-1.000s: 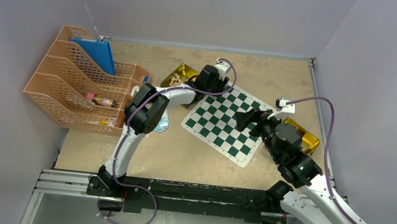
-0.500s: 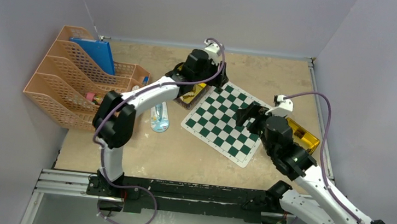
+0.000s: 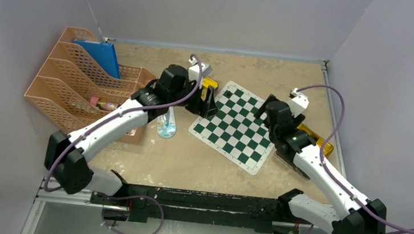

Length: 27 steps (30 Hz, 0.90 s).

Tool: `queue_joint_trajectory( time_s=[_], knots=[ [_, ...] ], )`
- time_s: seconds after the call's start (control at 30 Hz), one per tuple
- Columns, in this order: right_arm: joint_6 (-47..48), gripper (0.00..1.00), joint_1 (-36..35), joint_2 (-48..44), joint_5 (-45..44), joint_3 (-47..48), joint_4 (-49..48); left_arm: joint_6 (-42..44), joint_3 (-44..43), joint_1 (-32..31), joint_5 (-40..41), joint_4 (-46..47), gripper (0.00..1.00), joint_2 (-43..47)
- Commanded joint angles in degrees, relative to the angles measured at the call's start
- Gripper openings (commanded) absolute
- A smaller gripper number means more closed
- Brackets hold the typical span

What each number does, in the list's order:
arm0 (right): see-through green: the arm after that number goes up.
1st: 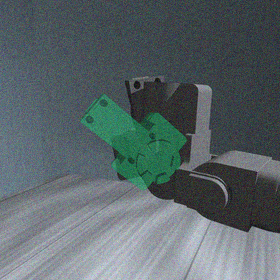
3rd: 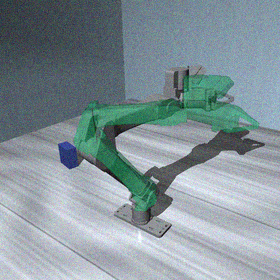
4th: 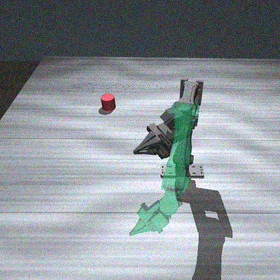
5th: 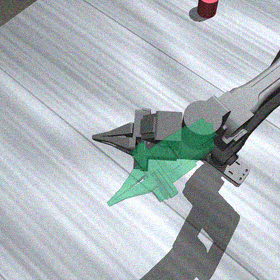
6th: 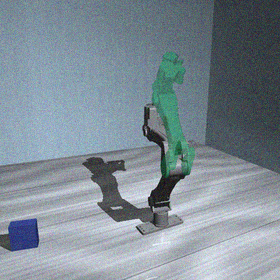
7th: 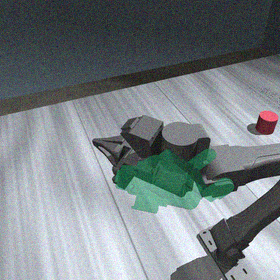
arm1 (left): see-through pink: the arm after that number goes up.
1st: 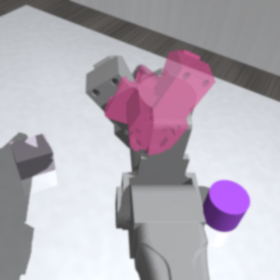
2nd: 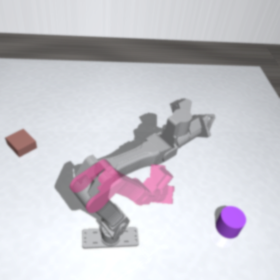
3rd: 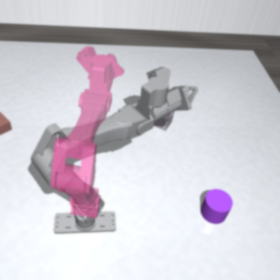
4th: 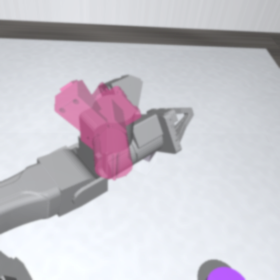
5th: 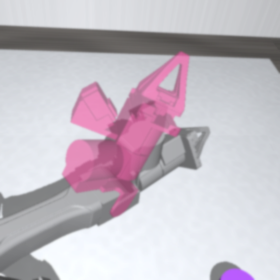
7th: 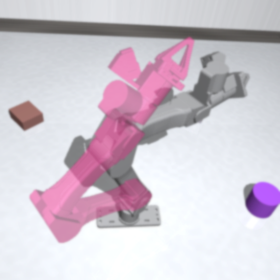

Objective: Set up the chess pieces on the board
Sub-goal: Pick up the chess piece from the storage box.

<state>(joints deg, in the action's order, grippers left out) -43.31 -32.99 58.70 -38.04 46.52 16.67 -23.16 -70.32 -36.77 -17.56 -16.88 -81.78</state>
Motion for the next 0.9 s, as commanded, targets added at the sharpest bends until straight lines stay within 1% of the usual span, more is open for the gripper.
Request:
queue_joint_trajectory(
  time_s=[0.0, 0.03, 0.13, 0.2, 0.3, 0.37, 0.47, 0.63, 0.77, 0.87],
  knots=[
    [-0.7, 0.99, 9.8, 1.3, -1.3, 2.5, 1.0, 4.9, 3.8, 0.3, -6.2, -8.4, 0.76, 8.3],
    [-1.1, 0.98, 11.4, 1.3, -1.4, 2.4, 1.0, 6.1, 5.0, 0.3, -6.4, -9.8, 0.76, 10.1],
    [-3.8, 0.86, 15.3, 0.9, -3.5, 1.8, 2.2, 8.8, 10.0, 0.3, -3.7, -11.2, 0.76, 16.0],
    [-5.0, 0.82, 17.8, 1.1, -4.5, 1.4, 3.1, 10.1, 13.1, 0.3, -1.5, -10.8, 0.76, 19.5],
    [-6.3, 0.76, 21.9, 1.9, -5.7, 0.7, 3.9, 10.8, 16.5, 0.4, -0.3, -9.9, 0.76, 22.6],
    [-7.2, 0.72, 24.5, 2.6, -5.8, 0.0, 3.8, 10.7, 17.6, 0.3, -1.2, -8.9, 0.76, 23.6],
    [-8.7, 0.71, 27.9, 3.8, -5.0, -0.9, 2.9, 10.7, 17.3, 0.3, -1.8, -9.1, 0.76, 23.5],
    [-14.9, 0.71, 29.9, 7.7, -4.9, -1.9, 3.9, 11.0, 17.8, 0.3, -0.3, -9.0, 0.76, 22.3],
    [-14.7, 0.7, 32.8, 10.9, -3.6, -3.2, 2.3, 11.3, 17.2, 0.4, 2.4, -10.3, 0.76, 21.4],
    [-14.3, 0.7, 34.6, 11.4, 0.2, -5.3, -1.1, 11.5, 17.7, 0.3, 4.8, -9.6, 0.76, 22.0]
  ],
)
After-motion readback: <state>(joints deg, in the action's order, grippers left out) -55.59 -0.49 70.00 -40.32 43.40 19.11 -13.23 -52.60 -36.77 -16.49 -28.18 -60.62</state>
